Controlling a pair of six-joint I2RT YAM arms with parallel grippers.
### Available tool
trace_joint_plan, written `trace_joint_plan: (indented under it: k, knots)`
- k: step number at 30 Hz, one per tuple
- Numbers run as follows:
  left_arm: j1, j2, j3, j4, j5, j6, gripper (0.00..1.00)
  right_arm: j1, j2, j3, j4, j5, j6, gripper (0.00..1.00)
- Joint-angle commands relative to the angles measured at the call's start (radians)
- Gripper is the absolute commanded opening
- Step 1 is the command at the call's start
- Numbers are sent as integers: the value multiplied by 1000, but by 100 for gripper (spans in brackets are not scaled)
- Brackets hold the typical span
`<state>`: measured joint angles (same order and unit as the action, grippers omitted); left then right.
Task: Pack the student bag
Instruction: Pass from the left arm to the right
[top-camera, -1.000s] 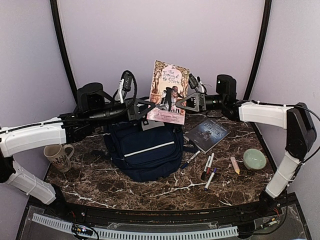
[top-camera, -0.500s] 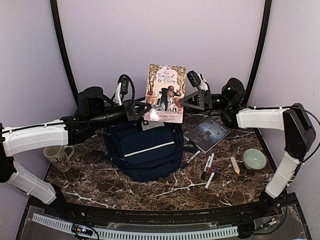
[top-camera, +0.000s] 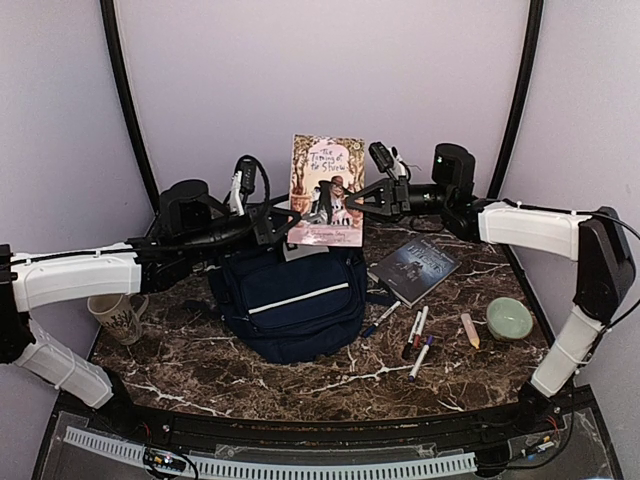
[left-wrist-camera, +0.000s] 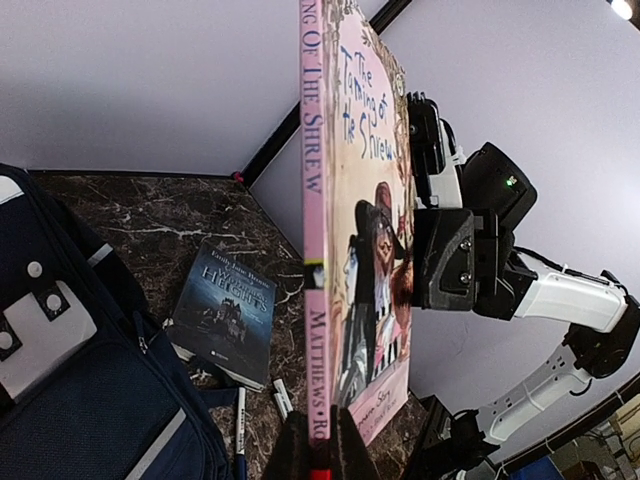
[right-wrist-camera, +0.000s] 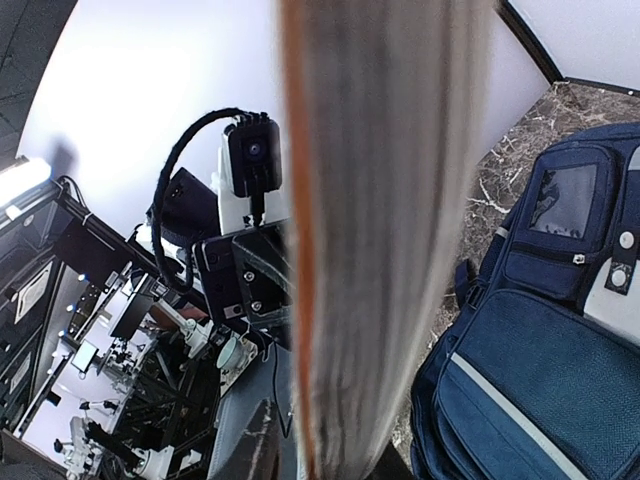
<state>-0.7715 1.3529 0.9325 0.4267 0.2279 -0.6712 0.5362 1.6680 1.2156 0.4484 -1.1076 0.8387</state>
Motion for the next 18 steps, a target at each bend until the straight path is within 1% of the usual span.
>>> trace_joint_plan:
  k: [1, 4, 5, 6, 9, 11, 14, 16, 18]
  knots:
    - [5, 8, -18, 19, 25, -4, 0, 7, 31, 55, -8, 22, -25, 17]
    - [4, 13, -19, 1, 23, 7, 0, 3, 38, 56, -14, 27, -31, 2]
    - [4, 16, -14, -18, 19, 16, 0, 0, 38, 56, -19, 26, -37, 0]
    - [5, 19, -7, -48, 13, 27, 4, -6, 36, 57, -33, 26, -48, 0]
    - [4, 23, 28, -194, -33, 94, 30, -54, 12, 53, -102, 26, -106, 0]
    - [4, 22, 45, -286, -63, 152, 41, -105, -13, 38, -170, 28, -181, 0]
    - [0, 45, 89, -448, -44, 262, 51, -198, -64, 7, -352, 46, -343, 0]
    - [-21, 86, 148, -595, -54, 376, 52, -241, -110, -8, -493, 76, -491, 0]
    - [-46, 135, 205, -720, -76, 473, 51, -280, -157, -49, -576, 103, -596, 0]
